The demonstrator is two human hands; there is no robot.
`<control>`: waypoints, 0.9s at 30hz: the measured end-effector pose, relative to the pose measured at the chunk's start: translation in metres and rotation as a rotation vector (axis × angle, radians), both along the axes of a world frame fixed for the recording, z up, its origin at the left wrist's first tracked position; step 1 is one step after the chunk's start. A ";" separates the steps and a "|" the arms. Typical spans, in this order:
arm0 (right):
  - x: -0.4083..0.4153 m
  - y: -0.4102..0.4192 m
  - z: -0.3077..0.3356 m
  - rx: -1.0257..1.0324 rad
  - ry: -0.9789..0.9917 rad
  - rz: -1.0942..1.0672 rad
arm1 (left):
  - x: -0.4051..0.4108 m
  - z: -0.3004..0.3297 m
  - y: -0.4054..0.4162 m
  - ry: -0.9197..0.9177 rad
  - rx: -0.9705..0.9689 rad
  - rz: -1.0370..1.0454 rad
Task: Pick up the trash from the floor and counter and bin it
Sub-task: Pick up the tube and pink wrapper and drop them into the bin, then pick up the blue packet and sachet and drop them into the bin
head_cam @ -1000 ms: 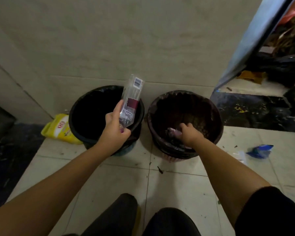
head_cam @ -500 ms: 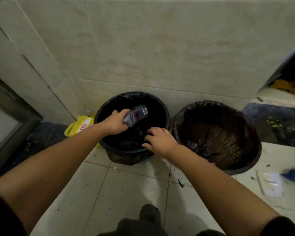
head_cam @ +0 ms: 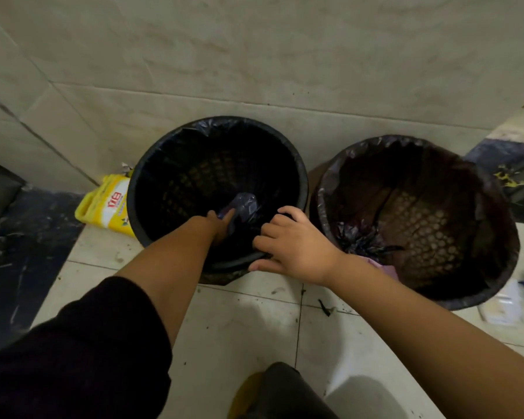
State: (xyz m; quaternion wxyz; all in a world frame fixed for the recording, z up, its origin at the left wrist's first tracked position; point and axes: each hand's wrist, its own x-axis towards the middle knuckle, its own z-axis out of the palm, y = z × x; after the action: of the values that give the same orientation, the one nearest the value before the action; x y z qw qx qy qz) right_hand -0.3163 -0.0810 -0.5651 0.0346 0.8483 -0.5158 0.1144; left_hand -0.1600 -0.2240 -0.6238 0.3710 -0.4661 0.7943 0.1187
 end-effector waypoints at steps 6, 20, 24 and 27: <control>0.003 0.000 0.012 0.131 0.076 -0.020 | -0.013 0.042 0.000 0.080 0.142 0.060; -0.100 0.083 0.132 0.250 -0.212 -0.888 | -0.094 0.252 0.060 0.610 -0.207 -0.220; -0.151 0.165 0.139 0.240 -0.170 -1.126 | -0.170 0.253 0.132 0.690 -0.146 -0.414; -0.176 0.223 0.122 0.280 -0.161 -1.271 | -0.223 0.234 0.188 0.755 -0.096 -0.560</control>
State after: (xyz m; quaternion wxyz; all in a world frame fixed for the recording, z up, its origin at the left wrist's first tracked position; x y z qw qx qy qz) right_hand -0.4926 0.1423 -0.4428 -0.0540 0.3638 -0.9275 0.0664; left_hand -0.3829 -0.0365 -0.3895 0.0519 -0.1750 0.9734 0.1383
